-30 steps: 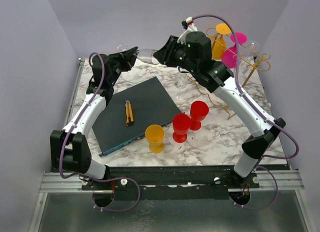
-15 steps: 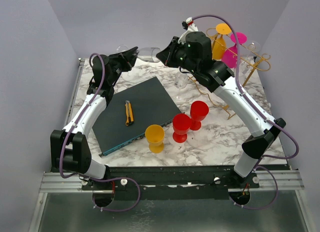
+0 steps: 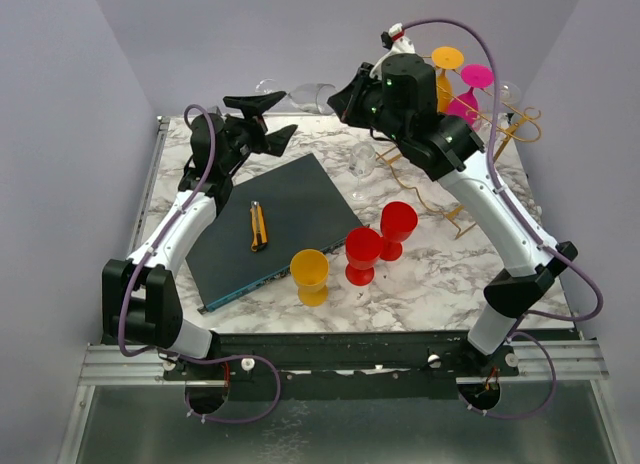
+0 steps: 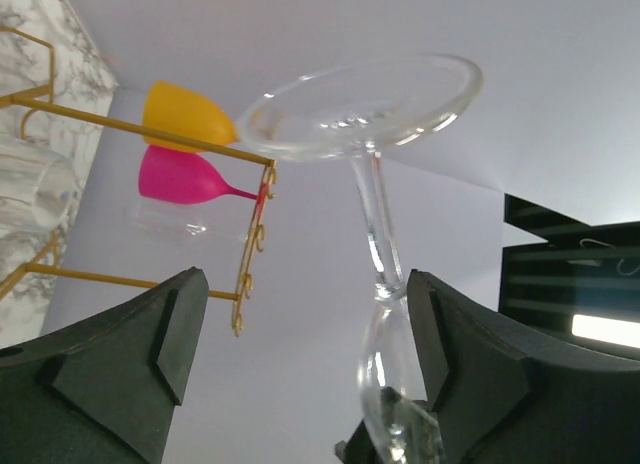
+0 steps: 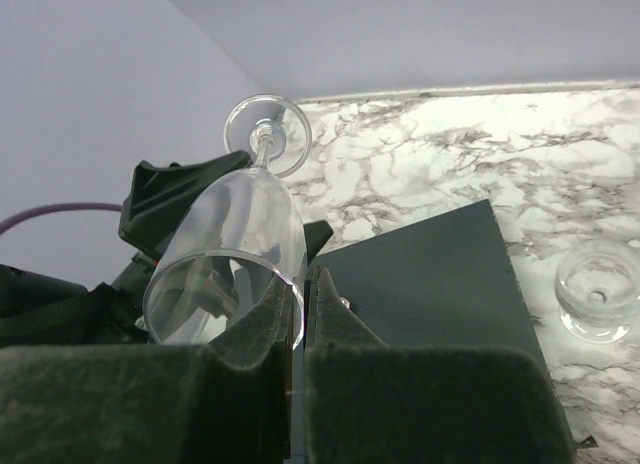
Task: Take the wine glass off the wine glass rack
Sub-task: Place the wine glass at the center of the board.
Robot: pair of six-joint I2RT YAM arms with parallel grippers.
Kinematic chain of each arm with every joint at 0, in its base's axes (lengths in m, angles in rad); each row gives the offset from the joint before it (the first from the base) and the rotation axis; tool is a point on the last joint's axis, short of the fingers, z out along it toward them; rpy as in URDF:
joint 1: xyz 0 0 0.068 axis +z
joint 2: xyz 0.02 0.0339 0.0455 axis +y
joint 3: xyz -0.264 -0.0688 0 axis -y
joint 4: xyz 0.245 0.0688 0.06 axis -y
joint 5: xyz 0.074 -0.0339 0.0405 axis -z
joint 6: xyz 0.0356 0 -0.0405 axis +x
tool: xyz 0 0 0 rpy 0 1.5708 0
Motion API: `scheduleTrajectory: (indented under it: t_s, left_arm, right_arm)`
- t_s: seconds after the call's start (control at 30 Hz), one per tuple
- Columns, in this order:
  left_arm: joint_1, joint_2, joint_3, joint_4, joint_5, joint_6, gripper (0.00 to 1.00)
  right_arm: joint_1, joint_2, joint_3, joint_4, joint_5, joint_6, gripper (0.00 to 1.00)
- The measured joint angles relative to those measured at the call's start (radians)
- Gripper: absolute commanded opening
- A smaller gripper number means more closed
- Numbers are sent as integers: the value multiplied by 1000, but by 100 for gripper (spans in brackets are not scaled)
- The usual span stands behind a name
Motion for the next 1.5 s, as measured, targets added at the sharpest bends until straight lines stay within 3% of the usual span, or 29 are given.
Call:
scheduleTrajectory:
  t_s: [0.33, 0.77, 1.03, 1.5]
  left_arm:
    - [-7, -84, -79, -117, 12, 205, 99]
    - [-7, -196, -95, -279, -42, 484, 99]
    - [-7, -203, -77, -369, -79, 598, 99]
    - [-6, -244, -24, -431, -115, 687, 99]
  right_arm:
    - [0, -15, 35, -121, 113, -13, 0]
    - [0, -159, 91, -471, 165, -14, 0]
    - [-19, -145, 119, -670, 201, -17, 0]
    - [-111, -69, 53, -764, 161, -76, 0]
